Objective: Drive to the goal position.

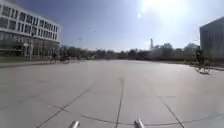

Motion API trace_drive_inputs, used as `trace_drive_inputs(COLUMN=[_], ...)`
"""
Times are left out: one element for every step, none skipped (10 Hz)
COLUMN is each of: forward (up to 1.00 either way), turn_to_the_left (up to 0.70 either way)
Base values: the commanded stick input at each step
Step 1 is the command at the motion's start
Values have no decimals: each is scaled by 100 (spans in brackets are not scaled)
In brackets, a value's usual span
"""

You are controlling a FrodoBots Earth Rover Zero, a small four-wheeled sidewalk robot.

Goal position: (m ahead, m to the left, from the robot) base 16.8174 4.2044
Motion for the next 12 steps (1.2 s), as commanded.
trace_drive_inputs(forward=[70,70,70,70,70,70,70,70,70,70,70,70], turn_to_the_left=[0,0,0,0,0,0,0,0,0,0,0,0])
